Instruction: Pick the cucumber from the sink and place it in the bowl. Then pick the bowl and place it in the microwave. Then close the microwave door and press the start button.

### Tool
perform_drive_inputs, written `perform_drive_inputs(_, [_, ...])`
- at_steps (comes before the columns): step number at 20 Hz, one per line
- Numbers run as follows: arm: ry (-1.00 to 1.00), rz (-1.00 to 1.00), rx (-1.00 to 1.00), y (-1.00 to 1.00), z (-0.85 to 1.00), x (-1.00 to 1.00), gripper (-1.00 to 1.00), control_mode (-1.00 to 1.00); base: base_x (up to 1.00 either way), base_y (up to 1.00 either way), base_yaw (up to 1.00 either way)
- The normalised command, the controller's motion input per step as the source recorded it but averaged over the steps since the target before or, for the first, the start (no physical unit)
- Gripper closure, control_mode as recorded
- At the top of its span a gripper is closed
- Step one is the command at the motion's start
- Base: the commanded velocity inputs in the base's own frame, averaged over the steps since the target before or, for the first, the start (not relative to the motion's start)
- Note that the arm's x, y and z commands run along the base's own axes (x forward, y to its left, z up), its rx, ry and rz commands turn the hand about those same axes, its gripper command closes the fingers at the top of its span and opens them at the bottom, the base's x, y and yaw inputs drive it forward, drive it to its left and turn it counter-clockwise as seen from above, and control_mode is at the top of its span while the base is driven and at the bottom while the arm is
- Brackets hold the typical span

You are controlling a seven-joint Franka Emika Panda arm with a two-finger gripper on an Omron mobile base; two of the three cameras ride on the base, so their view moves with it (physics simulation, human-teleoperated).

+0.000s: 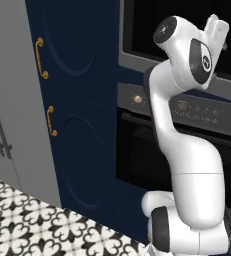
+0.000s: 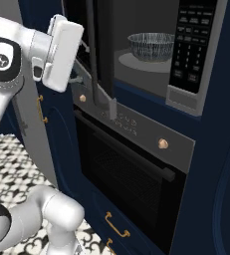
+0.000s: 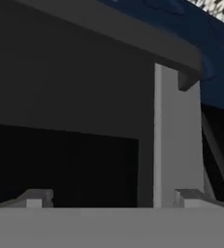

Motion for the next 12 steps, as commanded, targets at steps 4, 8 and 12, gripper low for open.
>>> perform_drive_inputs(4, [-0.27,0.00,0.07,-0.29,-0.51,1.00,-1.00,-1.00,0.00,0.00,0.00])
perform_drive_inputs(8, [-0.20,0.00,0.08,-0.37,-0.30,1.00,-1.00,-1.00,0.00,0.00,0.00])
perform_drive_inputs(12, [-0.14,0.00,0.10,-0.40,-0.19,1.00,-1.00,-1.00,0.00,0.00,0.00])
